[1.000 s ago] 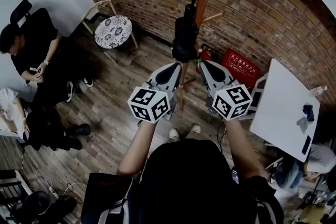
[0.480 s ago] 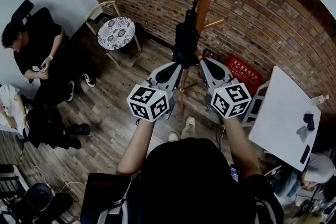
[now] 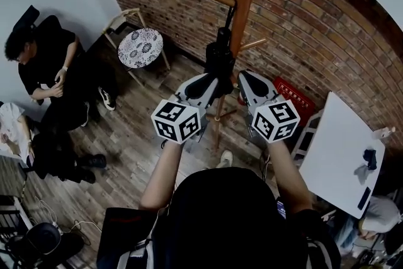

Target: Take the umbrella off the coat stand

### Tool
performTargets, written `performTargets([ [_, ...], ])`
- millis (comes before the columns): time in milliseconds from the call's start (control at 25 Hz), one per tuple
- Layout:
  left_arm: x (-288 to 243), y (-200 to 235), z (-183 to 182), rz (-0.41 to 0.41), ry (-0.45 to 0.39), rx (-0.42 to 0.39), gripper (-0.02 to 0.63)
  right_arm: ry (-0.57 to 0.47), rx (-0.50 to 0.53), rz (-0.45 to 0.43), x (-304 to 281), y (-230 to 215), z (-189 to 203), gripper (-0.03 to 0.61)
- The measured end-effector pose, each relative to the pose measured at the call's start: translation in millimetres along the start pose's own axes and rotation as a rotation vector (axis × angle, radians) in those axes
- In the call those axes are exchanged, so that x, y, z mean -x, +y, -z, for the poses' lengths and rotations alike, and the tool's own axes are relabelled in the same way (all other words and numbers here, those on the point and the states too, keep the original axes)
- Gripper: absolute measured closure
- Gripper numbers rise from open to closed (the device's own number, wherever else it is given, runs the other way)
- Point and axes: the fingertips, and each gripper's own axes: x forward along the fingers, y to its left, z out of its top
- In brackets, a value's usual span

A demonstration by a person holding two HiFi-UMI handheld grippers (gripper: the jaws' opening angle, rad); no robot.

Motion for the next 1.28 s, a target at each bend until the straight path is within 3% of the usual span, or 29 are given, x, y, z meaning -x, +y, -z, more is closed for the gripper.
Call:
performTargets([
  [80,-7.0,2.7,-1.5,0.015,0.002,0.008,0.486,-0.001,-0.001,0.000,-3.7,-6.3,-2.1,0.549],
  [240,-17.4,11.7,-1.4,0.009,-0.008,0.042,0.414,-0.001,-0.006,0.005,-9.0,-16.3,-1.8,0.549],
  [360,-24.4,16.9,-1.9,-0.003,-0.013,0.037,0.299,-0.003,-0.013,0.009,-13.6,-22.6,-2.6,0.549],
  [720,-46.3,25.1,-1.5,-0.003,0.025,-0.035,0.175,-0.004,-0.038,0.016,-26.2,-37.3,-1.6,0.549],
  [1280,-77.1,38.1,5.6,-0.024,0.046,-0.023,0.160,0.014,-0.039,0.047,-30.1,-62.7,2.4,0.549],
])
